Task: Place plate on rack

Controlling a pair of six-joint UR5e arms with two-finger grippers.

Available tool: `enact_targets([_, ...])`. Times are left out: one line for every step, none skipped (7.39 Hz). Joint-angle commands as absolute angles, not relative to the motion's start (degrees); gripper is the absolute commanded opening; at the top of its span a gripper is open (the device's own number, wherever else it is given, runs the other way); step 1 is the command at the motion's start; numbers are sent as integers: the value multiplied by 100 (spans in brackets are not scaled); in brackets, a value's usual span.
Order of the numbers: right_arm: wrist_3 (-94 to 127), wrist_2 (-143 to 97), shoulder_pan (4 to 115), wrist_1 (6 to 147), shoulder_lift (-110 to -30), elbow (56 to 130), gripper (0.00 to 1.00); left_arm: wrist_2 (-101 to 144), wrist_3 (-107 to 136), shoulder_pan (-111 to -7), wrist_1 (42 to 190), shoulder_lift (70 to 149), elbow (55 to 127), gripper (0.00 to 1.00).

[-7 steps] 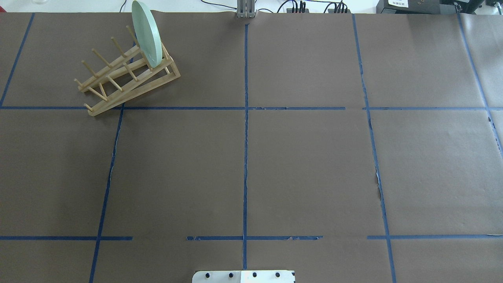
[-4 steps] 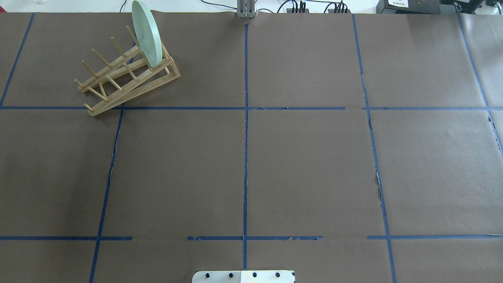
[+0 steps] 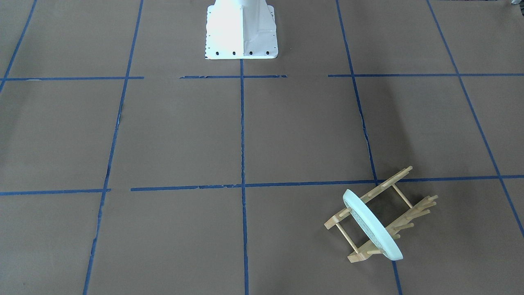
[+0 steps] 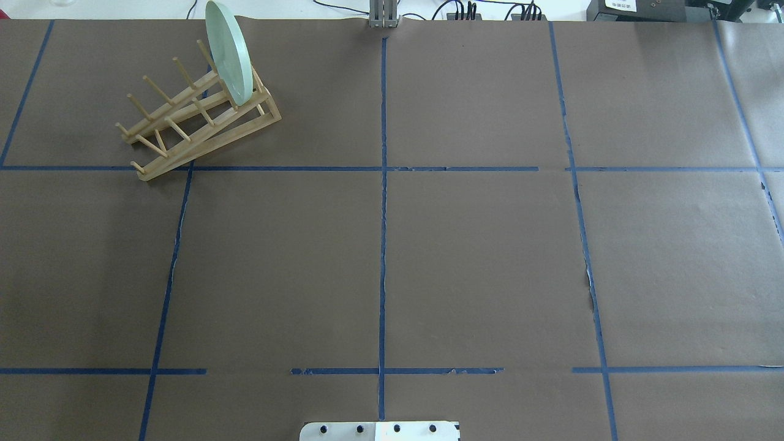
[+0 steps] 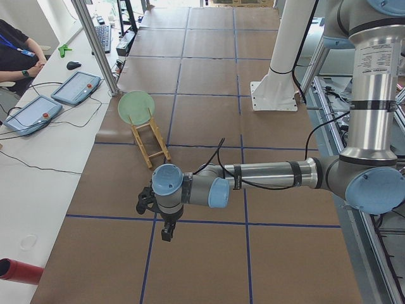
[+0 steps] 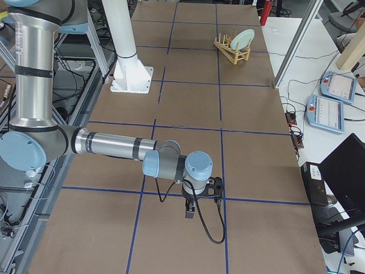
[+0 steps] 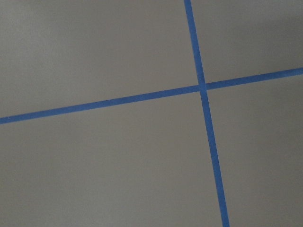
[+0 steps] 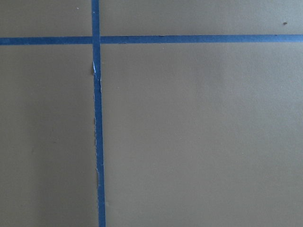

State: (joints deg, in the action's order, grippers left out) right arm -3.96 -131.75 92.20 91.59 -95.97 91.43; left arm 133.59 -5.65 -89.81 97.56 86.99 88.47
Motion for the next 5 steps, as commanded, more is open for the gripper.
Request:
enact_targets([-404, -13175, 9220, 9167, -9598, 9141, 100, 13544, -554, -8982, 8934, 8640, 9401, 100])
enact_targets([-396, -13175, 9220, 9158, -9598, 9149, 100, 13553, -554, -8982, 8764, 8648, 9543, 100])
enact_targets([-404, -13175, 9220, 9158, -9598, 9149, 100, 13553, -545, -8982, 8745, 8648, 9658, 100])
enact_targets([-396, -13175, 9220, 9158, -9598, 9141, 100, 13553, -545, -8974, 8728, 8666, 9668, 100])
enact_targets([-396, -13175, 9220, 9167, -9598, 9141, 100, 13553, -545, -8974, 8728, 8692, 9659, 100])
